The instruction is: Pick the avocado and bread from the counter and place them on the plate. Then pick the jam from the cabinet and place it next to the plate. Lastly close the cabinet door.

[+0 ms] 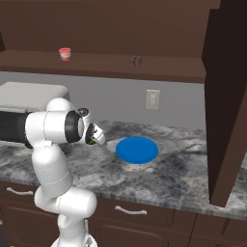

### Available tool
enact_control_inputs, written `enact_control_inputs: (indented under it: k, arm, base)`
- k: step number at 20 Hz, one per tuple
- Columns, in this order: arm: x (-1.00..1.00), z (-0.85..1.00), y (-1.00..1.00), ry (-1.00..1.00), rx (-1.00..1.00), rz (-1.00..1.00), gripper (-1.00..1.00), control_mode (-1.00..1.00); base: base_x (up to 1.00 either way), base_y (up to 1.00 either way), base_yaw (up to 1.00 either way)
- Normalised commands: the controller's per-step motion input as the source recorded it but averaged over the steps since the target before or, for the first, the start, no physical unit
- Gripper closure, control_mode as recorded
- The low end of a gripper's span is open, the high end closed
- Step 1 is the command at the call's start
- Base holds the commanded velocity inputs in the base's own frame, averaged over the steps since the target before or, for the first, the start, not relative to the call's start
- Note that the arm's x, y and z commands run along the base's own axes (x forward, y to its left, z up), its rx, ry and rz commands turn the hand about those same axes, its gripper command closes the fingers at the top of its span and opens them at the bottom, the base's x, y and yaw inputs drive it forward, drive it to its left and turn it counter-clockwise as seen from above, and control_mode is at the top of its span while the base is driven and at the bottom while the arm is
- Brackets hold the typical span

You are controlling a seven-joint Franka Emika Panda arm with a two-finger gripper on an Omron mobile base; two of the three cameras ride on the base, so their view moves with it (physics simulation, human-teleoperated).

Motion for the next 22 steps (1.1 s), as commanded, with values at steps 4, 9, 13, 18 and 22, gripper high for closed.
enact_control_inputs:
  k: [4,9,13,18,22]
  arm:
    - [0.14,-0.20,0.00,-0.01,0.00,0.00,-1.00,-1.00]
    - [0.09,-0.18,0.01,0.00,0.00,0.00,1.00,-1.00]
    - [0.04,-0.06,0.01,0.00,0.00,0.00,1.00,-1.00]
    - [0.00,0.01,0.00,0.00,0.00,0.00,1.00,-1.00]
    - [-0.05,0.18,-0.01,-0.04,0.00,0.00,1.00,-1.00]
  base:
    - [0.00,0.00,0.00]
    - [0.00,0.00,0.00]
    - [0.00,0.00,0.00]
    - [0.00,0.00,0.00]
    - [0.00,0.00,0.00]
